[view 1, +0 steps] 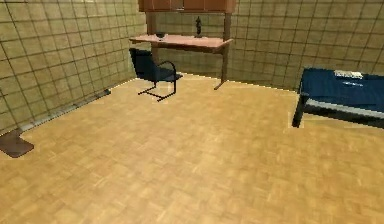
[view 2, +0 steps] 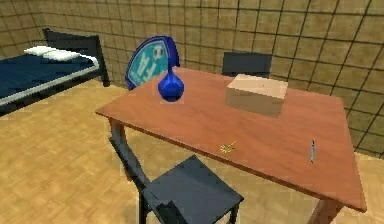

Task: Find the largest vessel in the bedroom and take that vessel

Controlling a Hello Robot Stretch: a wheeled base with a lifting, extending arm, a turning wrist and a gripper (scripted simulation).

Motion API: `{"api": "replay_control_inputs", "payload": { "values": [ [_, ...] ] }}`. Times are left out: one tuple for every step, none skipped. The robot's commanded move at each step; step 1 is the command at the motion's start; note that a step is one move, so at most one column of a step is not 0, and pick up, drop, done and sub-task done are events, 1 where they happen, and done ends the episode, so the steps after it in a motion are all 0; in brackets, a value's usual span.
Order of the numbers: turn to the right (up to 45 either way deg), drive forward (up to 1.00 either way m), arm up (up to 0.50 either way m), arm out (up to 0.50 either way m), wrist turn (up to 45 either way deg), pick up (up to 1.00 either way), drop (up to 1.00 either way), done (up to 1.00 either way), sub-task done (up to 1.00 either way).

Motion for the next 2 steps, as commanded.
{"api": "replay_control_inputs", "payload": {
  "values": [
    [27.0,0.00,0.00,0.00,0.0,0.00,0.00,0.00,0.00],
    [0.0,0.50,0.00,0.00,0.0,0.00,0.00,0.00,0.00]
  ]
}}
